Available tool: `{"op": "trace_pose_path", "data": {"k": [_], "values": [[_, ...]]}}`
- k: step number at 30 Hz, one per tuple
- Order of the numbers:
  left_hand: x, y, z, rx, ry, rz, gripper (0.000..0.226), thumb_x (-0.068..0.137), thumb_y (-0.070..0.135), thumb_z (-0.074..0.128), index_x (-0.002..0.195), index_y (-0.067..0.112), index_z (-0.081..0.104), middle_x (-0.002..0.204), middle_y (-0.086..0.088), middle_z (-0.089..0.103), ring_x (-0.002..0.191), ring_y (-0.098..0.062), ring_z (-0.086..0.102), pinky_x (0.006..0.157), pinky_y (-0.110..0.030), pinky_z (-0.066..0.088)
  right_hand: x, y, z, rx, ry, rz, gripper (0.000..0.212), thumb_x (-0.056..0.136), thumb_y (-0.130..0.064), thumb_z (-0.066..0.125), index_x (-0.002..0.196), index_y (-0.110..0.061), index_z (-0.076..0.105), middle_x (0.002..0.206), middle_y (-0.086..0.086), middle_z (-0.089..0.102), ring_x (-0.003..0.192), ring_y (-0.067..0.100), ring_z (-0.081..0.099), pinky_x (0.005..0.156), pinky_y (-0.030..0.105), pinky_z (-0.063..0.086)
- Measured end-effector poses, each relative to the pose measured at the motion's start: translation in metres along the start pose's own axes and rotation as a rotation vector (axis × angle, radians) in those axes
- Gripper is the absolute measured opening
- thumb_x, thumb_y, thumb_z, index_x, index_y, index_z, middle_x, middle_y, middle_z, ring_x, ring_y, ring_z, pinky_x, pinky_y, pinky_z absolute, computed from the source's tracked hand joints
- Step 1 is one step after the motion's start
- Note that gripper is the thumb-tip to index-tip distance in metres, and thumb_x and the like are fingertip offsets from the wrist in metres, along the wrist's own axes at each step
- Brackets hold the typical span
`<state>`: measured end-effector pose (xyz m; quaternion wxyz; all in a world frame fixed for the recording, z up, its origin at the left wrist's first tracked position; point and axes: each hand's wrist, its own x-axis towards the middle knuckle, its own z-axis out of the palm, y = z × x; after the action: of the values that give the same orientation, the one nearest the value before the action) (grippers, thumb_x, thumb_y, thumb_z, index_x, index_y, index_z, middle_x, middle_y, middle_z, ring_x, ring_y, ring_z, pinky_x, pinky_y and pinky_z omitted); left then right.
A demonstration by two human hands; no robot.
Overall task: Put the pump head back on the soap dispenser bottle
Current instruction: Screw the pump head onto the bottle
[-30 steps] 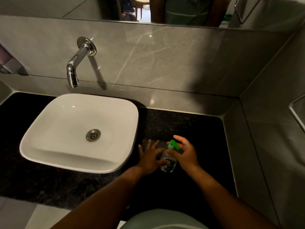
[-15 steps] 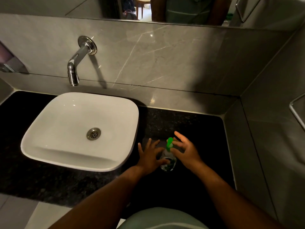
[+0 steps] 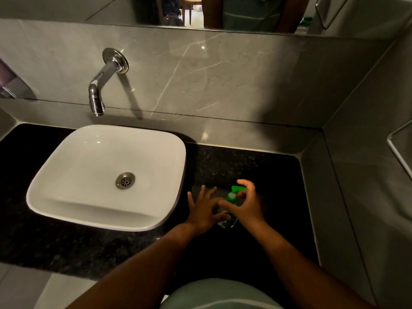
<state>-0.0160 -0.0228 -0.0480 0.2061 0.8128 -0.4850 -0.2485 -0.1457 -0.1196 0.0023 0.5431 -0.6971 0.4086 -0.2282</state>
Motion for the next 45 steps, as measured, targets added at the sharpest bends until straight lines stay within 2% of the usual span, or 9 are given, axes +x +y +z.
{"op": "trace_pose_path", "data": {"k": [2,5,11,17,23,28,34,39,45], "values": [[0.0,-0.002,-0.002,0.005,-0.001,-0.011,0.07,0.058,0.082,0.048,0.12,0.05,0.05,0.159,0.008,0.012,0.142,-0.018,-0.018,0.094,-0.046,-0.035,0.0,0.0,0.0,0.05,-0.053,0.006,0.083,0.067,-0.017,0.084,0.135,-0.021,0.037,0.116,-0.013,0.054,0.1,-0.014,0.051,0.078,-0.001,0.04],[0.0,-0.005,-0.005,0.032,-0.006,-0.004,0.075,0.057,0.085,0.045,0.121,0.045,0.053,0.16,0.006,-0.003,0.136,-0.018,-0.031,0.091,-0.044,-0.038,0.003,0.001,-0.009,0.116,-0.153,0.014,0.077,0.08,-0.001,0.069,0.144,-0.016,0.029,0.134,0.007,0.053,0.119,0.007,0.054,0.09,0.011,0.047],[0.0,-0.001,-0.006,0.053,-0.038,0.003,0.064,0.066,0.076,0.051,0.123,0.047,0.051,0.16,0.003,-0.011,0.131,-0.017,-0.037,0.091,-0.043,-0.039,0.001,-0.005,0.0,-0.006,-0.054,0.003,0.076,0.061,-0.02,0.087,0.125,-0.023,0.046,0.09,-0.001,0.059,0.082,0.005,0.058,0.072,0.011,0.043],[0.0,-0.001,-0.008,0.088,-0.057,-0.016,0.074,0.062,0.082,0.047,0.126,0.046,0.049,0.16,0.004,-0.008,0.138,-0.021,-0.03,0.091,-0.046,-0.037,0.002,0.0,-0.007,0.109,-0.222,0.015,0.084,0.08,-0.002,0.07,0.147,-0.016,0.021,0.131,0.0,0.052,0.128,0.01,0.042,0.085,0.0,0.04],[0.001,0.003,-0.005,0.085,-0.075,-0.017,0.06,0.068,0.071,0.058,0.122,0.047,0.053,0.16,0.004,-0.008,0.138,-0.019,-0.029,0.093,-0.048,-0.035,-0.001,-0.003,0.0,-0.024,-0.026,-0.028,0.082,0.059,-0.021,0.089,0.128,-0.018,0.045,0.091,-0.007,0.054,0.084,0.004,0.054,0.072,0.001,0.04],[0.002,-0.001,-0.008,0.081,-0.077,-0.044,0.065,0.065,0.077,0.055,0.123,0.047,0.051,0.16,0.006,-0.008,0.139,-0.019,-0.028,0.088,-0.044,-0.039,0.005,0.005,-0.008,0.073,-0.197,0.002,0.085,0.076,-0.012,0.077,0.145,-0.018,0.027,0.132,-0.002,0.051,0.128,0.008,0.042,0.089,0.002,0.037],[0.002,0.001,-0.004,0.041,-0.046,-0.028,0.072,0.058,0.084,0.045,0.12,0.049,0.052,0.16,0.006,-0.004,0.139,-0.018,-0.027,0.086,-0.041,-0.041,0.003,0.003,0.001,-0.011,0.022,-0.018,0.076,0.059,-0.024,0.088,0.121,-0.028,0.045,0.086,-0.005,0.058,0.078,0.002,0.056,0.069,0.011,0.041],[0.003,-0.001,-0.008,0.0,-0.092,-0.027,0.062,0.064,0.076,0.055,0.119,0.047,0.053,0.16,0.005,-0.003,0.14,-0.02,-0.026,0.092,-0.047,-0.036,0.007,0.005,-0.008,-0.024,-0.214,0.068,0.078,0.071,-0.028,0.081,0.137,-0.024,0.041,0.13,-0.008,0.049,0.12,0.006,0.046,0.09,0.011,0.035],[0.004,-0.001,-0.019,-0.044,-0.289,-0.011,0.061,0.072,0.063,0.065,0.128,0.042,0.05,0.16,0.003,-0.006,0.139,-0.024,-0.028,0.101,-0.058,-0.027,0.028,-0.017,-0.036,-0.239,-0.65,0.012,0.05,0.084,-0.025,0.069,0.132,-0.025,0.053,0.136,-0.014,0.043,0.127,0.001,0.039,0.093,0.004,0.033]]}}
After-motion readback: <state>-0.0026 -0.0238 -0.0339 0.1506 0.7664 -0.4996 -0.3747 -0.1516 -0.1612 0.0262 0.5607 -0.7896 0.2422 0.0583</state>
